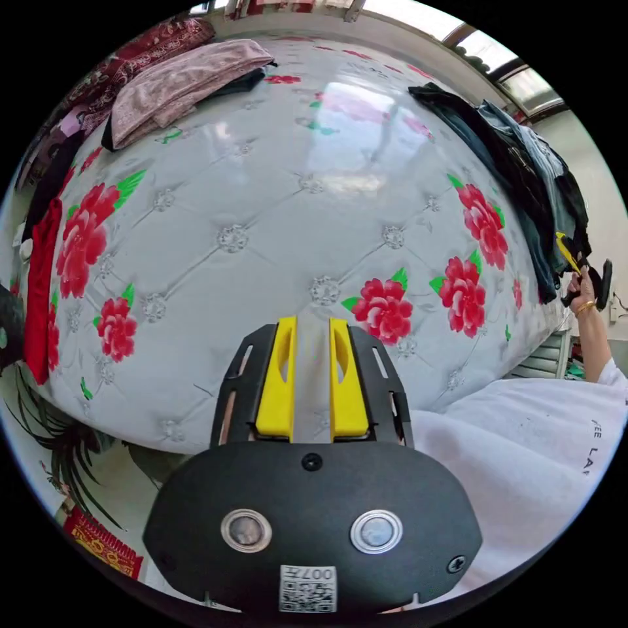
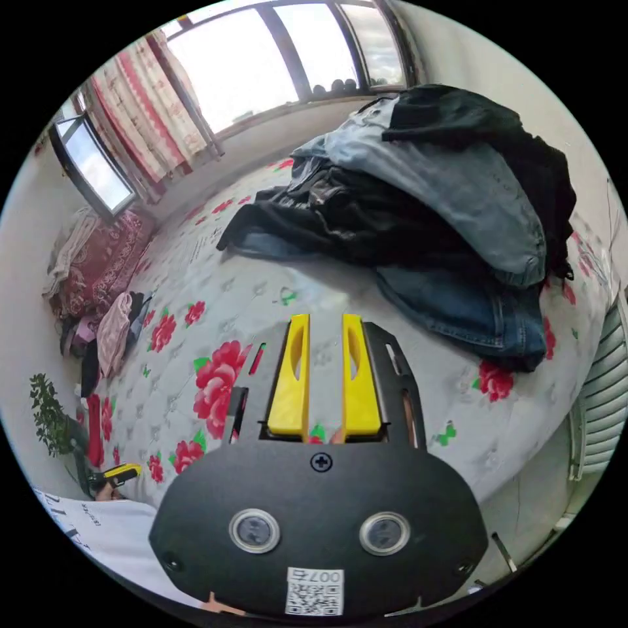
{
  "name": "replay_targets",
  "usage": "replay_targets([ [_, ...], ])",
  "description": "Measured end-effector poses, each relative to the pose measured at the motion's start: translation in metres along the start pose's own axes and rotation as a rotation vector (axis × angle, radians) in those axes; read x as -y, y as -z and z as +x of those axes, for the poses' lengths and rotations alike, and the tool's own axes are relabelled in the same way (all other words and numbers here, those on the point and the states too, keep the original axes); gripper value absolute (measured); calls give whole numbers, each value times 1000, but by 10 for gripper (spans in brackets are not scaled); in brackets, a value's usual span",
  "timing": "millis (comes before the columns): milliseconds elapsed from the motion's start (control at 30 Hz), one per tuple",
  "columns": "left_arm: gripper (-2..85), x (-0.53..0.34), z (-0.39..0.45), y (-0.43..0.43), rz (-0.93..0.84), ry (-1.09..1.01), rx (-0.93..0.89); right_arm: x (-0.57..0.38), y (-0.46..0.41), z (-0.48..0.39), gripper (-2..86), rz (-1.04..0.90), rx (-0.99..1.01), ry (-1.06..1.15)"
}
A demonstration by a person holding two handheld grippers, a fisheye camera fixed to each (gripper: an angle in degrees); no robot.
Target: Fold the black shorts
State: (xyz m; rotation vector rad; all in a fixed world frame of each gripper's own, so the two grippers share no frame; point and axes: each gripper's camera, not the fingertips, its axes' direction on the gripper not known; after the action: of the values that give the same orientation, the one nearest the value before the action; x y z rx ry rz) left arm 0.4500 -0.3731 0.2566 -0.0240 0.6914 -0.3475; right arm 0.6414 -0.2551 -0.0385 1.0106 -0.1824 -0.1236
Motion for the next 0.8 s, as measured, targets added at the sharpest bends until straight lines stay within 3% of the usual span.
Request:
replay_targets([
  [167, 67, -3, 73, -17, 12, -20, 207, 61, 39, 53, 86, 146, -81, -12],
  [333, 54, -9, 90, -22, 48, 123, 204, 133, 43, 67, 99, 216, -176, 45],
  [500, 47, -14, 120, -30, 60, 53, 303, 213, 6, 41, 82, 139, -258, 144],
  [667, 41, -10, 134, -33, 28, 20, 322, 246, -38, 43, 8, -74, -400, 63],
  [800, 41, -17, 136, -31, 61, 12, 299, 233, 2, -13, -1, 168, -196, 272],
])
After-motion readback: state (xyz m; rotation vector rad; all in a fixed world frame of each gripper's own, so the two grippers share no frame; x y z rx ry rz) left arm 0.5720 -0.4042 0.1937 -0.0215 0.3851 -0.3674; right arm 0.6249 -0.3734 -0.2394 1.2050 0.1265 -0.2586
